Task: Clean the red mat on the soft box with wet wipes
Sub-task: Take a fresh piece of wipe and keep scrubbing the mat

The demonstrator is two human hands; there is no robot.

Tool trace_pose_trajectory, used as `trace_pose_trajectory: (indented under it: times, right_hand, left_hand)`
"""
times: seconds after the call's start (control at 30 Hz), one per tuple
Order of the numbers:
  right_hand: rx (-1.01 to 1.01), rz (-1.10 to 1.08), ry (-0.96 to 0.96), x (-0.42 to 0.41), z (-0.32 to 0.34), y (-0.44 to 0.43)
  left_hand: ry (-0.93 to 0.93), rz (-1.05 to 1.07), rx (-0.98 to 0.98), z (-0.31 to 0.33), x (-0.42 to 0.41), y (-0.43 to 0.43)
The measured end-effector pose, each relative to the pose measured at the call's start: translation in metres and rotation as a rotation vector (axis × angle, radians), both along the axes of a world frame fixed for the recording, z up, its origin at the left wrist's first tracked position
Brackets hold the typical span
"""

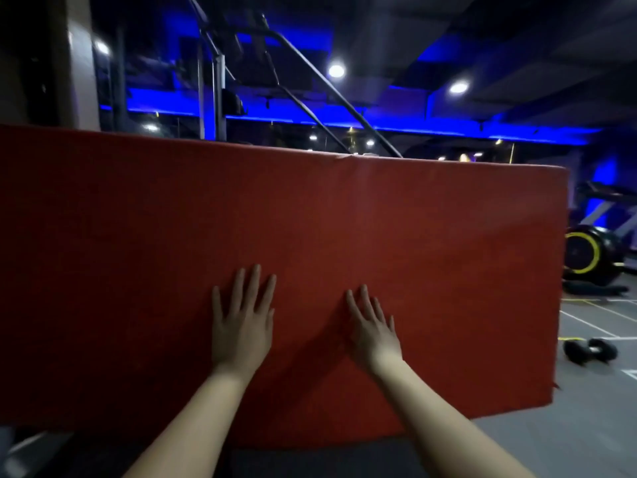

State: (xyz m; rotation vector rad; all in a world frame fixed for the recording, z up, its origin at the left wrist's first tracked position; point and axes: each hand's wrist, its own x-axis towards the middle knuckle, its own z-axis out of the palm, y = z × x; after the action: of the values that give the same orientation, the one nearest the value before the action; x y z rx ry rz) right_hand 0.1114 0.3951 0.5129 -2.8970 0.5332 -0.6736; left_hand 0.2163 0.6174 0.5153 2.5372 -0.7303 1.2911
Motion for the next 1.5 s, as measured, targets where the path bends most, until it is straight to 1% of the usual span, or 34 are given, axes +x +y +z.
trace_pose_trajectory:
  times: [0.07,0.13,0.3,0.4,0.5,0.6,0.67,0.8,0.87,0.93,0.97,1.03,1.07,1.13,1.17,1.23,1.4,1.5]
  right_hand:
    - [0.005,0.009,0.032,0.018,-0.027,-0.005]
    - [-0.022,0.032,0.102,0.035,-0.057,-0.010]
    - [-0.068,0.089,0.227,0.063,-0.135,-0.032]
    - [-0.023,0.127,0.268,0.077,-0.175,-0.047]
    - [0.054,0.153,0.309,0.088,-0.199,-0.058]
    - [0.064,0.163,0.370,0.095,-0.210,-0.065]
    - [0.064,0.164,0.388,0.096,-0.213,-0.066]
    - [0.030,0.233,0.461,0.085,-0.207,-0.064]
    - [0.012,0.290,0.503,0.077,-0.203,-0.067]
    - [0.008,0.317,0.466,0.067,-0.200,-0.069]
    - [-0.007,0.321,0.420,0.062,-0.200,-0.070]
    - [-0.065,0.275,0.332,0.048,-0.197,-0.072]
    - [-0.090,0.214,0.316,0.038,-0.193,-0.073]
    - [-0.154,0.085,0.372,0.015,-0.184,-0.073]
    - [-0.187,0.065,0.424,0.003,-0.180,-0.069]
    - [-0.173,0.098,0.490,-0.017,-0.174,-0.050]
    - [-0.106,0.147,0.447,-0.058,-0.170,0.010]
    - [-0.121,0.206,0.410,-0.067,-0.171,0.056]
  left_hand:
    - [0.115,0.006,0.040,-0.022,0.018,-0.006]
    - [0.214,0.016,0.065,-0.052,0.037,-0.013]
    - [0.367,-0.040,0.185,-0.150,0.070,-0.026]
    - [0.463,-0.046,0.252,-0.201,0.084,-0.031]
    - [0.566,-0.060,0.301,-0.231,0.092,-0.032]
    - [0.766,-0.051,0.388,-0.230,0.097,-0.032]
    - [0.821,-0.073,0.454,-0.226,0.098,-0.030]
    - [0.771,-0.147,0.562,-0.226,0.100,-0.017]
    - [0.698,-0.171,0.651,-0.227,0.102,-0.017]
    - [0.626,-0.171,0.714,-0.221,0.099,-0.020]
    - [0.621,-0.158,0.746,-0.215,0.096,-0.021]
    - [0.663,-0.123,0.747,-0.201,0.086,-0.021]
    - [0.681,-0.115,0.730,-0.192,0.079,-0.019]
    - [0.690,-0.117,0.727,-0.180,0.064,-0.010]
    - [0.693,-0.123,0.738,-0.178,0.055,-0.001]
    - [0.668,-0.126,0.768,-0.177,0.033,0.019]
    - [0.624,-0.100,0.805,-0.173,-0.023,0.086]
    - [0.690,-0.025,0.787,-0.163,-0.040,0.138]
